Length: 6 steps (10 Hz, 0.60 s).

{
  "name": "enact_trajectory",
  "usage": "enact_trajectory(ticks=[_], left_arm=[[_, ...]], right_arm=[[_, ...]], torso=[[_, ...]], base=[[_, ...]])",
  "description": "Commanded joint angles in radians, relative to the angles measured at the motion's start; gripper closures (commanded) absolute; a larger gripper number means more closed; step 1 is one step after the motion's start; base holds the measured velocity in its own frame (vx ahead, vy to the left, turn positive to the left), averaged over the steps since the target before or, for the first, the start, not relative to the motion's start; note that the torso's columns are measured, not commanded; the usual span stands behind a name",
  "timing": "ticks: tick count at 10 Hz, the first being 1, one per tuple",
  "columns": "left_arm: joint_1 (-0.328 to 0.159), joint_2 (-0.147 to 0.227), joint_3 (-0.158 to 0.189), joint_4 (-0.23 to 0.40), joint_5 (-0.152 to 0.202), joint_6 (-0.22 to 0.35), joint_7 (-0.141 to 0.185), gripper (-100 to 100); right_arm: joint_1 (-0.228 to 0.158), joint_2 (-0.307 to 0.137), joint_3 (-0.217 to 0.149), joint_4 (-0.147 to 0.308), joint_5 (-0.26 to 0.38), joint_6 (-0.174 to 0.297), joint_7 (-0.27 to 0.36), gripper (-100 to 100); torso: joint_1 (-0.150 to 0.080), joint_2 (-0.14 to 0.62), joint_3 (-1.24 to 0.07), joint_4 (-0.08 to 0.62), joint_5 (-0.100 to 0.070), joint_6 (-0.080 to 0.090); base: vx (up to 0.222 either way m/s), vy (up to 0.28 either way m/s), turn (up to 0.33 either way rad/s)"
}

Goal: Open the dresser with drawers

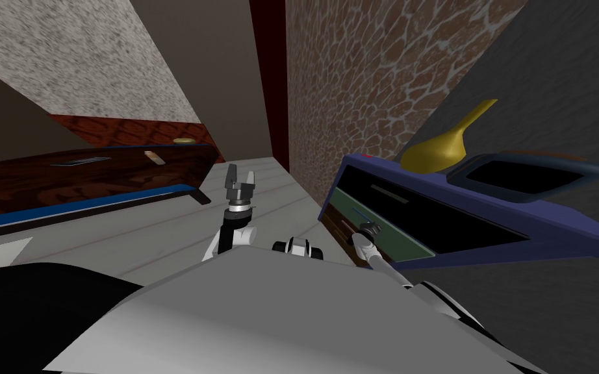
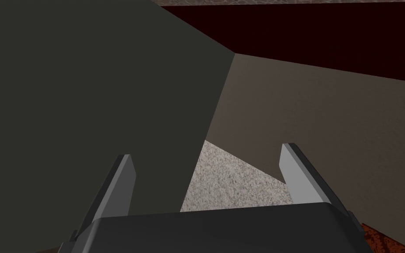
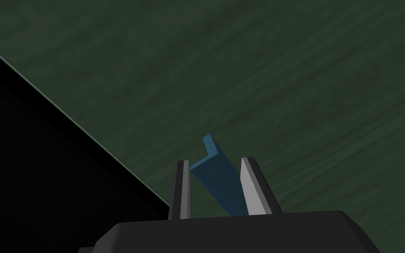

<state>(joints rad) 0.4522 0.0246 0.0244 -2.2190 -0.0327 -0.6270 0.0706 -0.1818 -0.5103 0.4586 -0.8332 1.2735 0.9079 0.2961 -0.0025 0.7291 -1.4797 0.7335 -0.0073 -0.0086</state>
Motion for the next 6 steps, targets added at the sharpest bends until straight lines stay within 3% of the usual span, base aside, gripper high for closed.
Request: enact_trajectory(ticks=[1, 2, 3, 4, 5, 6], left_arm=[[0.0, 0.0, 0.0, 0.0, 0.0, 0.0, 0.0, 0], [0.0, 0.0, 0.0, 0.0, 0.0, 0.0, 0.0, 0], [0.0, 0.0, 0.0, 0.0, 0.0, 0.0, 0.0, 0], [0.0, 0.0, 0.0, 0.0, 0.0, 0.0, 0.0, 0], [0.0, 0.0, 0.0, 0.0, 0.0, 0.0, 0.0, 0], [0.0, 0.0, 0.0, 0.0, 0.0, 0.0, 0.0, 0]], right_arm=[[0.01, 0.02, -0.059, -0.02, 0.068, -0.032, 0.008, 100], [0.024, 0.053, -0.104, -0.028, 0.1, -0.073, 0.009, 100], [0.024, 0.053, -0.14, -0.028, 0.123, -0.074, 0.009, 100], [0.024, 0.053, -0.14, -0.028, 0.149, -0.074, 0.009, 100], [0.038, 0.086, -0.191, -0.036, 0.177, -0.115, 0.009, 100], [0.038, 0.086, -0.222, -0.036, 0.205, -0.115, 0.009, 100]], torso=[[0.0, 0.0, 0.0, 0.001, 0.001, -0.001], [0.002, 0.001, 0.0, 0.003, 0.003, -0.001], [0.003, 0.001, 0.001, 0.002, 0.002, -0.001], [0.003, 0.001, 0.0, 0.003, 0.003, -0.001], [0.004, 0.002, 0.001, 0.004, 0.004, -0.002], [0.004, 0.001, 0.001, 0.002, 0.003, -0.003]], base=[[0.001, 0.013, -0.001], [0.014, 0.007, -0.052], [0.013, 0.017, -0.026], [0.002, 0.011, -0.004], [0.008, 0.004, -0.054], [0.011, 0.014, -0.014]])
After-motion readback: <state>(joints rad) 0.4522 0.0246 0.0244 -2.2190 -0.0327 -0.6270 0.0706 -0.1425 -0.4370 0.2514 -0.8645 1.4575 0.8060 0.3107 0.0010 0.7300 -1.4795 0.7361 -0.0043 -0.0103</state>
